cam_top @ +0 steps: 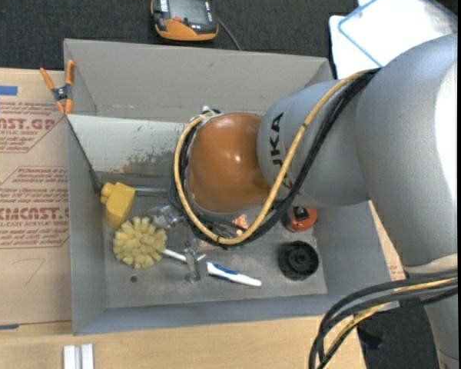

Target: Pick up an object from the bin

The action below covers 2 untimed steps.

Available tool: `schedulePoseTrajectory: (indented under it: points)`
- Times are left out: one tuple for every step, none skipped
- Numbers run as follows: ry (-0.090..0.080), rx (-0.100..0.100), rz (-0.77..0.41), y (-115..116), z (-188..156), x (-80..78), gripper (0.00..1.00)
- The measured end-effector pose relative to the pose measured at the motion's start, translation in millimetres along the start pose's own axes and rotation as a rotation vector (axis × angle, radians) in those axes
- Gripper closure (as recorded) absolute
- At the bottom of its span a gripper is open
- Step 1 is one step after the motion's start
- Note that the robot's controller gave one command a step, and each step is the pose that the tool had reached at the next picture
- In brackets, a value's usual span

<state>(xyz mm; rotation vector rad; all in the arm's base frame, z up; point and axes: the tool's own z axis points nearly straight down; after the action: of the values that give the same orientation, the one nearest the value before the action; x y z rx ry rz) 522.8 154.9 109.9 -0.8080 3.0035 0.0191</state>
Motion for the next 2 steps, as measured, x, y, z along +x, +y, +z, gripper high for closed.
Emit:
schedulePoseTrajectory:
  points:
    - [-0.003,-0.003,0.125,0.2,27.8,-5.6,1.00]
    - [-0.003,-0.003,0.126,0.1,27.7,-5.5,1.00]
